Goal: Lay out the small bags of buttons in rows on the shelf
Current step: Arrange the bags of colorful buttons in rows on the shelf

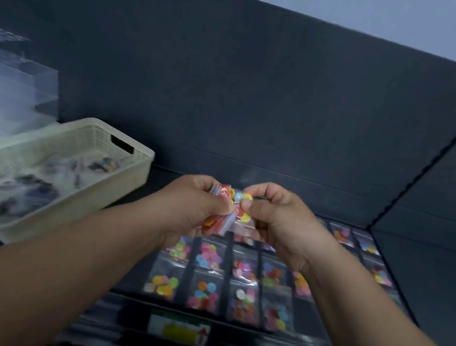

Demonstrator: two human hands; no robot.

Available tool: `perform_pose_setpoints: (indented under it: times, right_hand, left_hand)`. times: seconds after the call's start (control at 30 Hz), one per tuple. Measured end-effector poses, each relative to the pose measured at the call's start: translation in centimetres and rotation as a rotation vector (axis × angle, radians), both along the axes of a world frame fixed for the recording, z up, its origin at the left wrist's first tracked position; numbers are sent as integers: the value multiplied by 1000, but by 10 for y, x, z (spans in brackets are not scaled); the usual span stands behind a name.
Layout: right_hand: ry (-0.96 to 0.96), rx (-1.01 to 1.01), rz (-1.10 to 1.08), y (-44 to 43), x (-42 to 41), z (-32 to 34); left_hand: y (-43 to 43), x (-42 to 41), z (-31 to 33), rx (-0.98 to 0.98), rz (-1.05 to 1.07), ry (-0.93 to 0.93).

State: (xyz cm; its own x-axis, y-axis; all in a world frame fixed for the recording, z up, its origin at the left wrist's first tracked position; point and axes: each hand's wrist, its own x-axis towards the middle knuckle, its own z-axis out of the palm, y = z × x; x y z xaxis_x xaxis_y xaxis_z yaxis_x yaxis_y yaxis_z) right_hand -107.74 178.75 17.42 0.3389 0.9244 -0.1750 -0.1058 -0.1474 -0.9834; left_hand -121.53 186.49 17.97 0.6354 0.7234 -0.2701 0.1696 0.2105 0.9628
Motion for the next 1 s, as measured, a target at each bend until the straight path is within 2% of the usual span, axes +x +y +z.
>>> perform_pose_setpoints:
  times: [0.17,0.3,0.37,0.5,0.73,1.0]
  right_hand:
    - [-158,60,17,-63,48,-10]
    - [-525,140,113,-103,70,-22]
    - [-629,219,101,-114,74,-26]
    - [-628,271,-53,-126,88,-34]
    - [-471,-102,-102,-155,112,-60]
    - [-305,-137,-92,-160,100,-76]
  left_hand:
    - [-51,42,-13,-60,9,36]
    - [-80,64,-14,-139,-13,41]
    - [-92,74,-13,-177,-28,38]
    - [-104,87,-15,-152,-44,70]
    - [-108,88,-24,-114,16,106]
    - [-117,78,-31,-88,48,133]
